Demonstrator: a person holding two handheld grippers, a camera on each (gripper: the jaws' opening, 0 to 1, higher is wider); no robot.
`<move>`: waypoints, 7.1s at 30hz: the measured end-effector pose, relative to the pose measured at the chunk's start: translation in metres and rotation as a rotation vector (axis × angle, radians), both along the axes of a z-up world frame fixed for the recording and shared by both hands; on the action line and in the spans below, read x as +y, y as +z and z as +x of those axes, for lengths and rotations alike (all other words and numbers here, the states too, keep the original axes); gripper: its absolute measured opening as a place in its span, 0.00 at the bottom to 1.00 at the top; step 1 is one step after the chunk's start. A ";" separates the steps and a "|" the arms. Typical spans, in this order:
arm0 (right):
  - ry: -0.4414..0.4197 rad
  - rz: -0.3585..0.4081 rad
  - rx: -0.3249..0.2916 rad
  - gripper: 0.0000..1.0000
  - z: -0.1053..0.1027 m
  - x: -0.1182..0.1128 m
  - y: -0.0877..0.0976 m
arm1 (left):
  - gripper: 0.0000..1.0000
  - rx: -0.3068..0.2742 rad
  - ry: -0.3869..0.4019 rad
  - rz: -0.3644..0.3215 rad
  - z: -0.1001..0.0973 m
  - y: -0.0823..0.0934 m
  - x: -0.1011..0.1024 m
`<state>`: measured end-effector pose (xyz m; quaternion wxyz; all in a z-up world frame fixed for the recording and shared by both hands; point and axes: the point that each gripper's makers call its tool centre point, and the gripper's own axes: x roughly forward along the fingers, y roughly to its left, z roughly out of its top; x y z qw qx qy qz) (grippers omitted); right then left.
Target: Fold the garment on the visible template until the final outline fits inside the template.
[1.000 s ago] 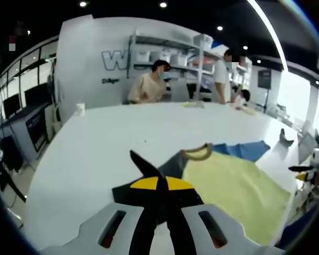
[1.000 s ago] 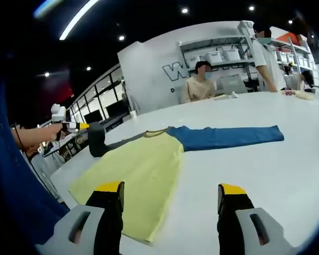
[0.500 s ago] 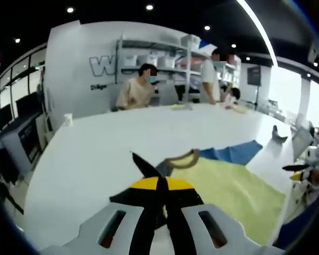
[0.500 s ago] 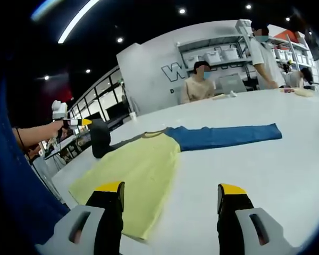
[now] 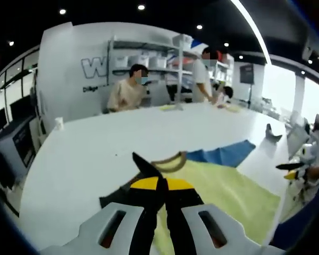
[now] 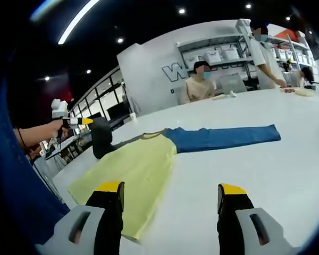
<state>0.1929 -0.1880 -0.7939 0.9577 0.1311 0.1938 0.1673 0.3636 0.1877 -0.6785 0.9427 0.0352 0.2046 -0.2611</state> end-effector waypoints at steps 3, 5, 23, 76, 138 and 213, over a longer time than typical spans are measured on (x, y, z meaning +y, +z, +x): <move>0.010 0.010 0.002 0.72 0.001 0.001 -0.003 | 0.00 0.000 -0.011 0.002 -0.002 -0.001 -0.008; 0.015 0.012 0.002 0.72 0.001 0.001 -0.003 | 0.00 -0.002 -0.013 -0.002 -0.003 0.000 -0.011; 0.013 0.045 0.003 0.71 -0.004 -0.010 -0.012 | 0.00 -0.016 -0.059 0.013 -0.004 0.014 -0.051; 0.025 0.067 0.042 0.71 -0.013 -0.012 -0.025 | 0.00 0.046 -0.488 0.117 -0.101 -0.041 -0.148; 0.013 0.052 0.059 0.71 -0.006 -0.016 -0.021 | 0.20 0.142 -0.515 0.086 -0.181 -0.108 -0.160; -0.446 0.246 0.158 0.55 0.172 -0.202 -0.033 | 0.77 0.206 -0.002 0.199 -0.196 -0.094 -0.024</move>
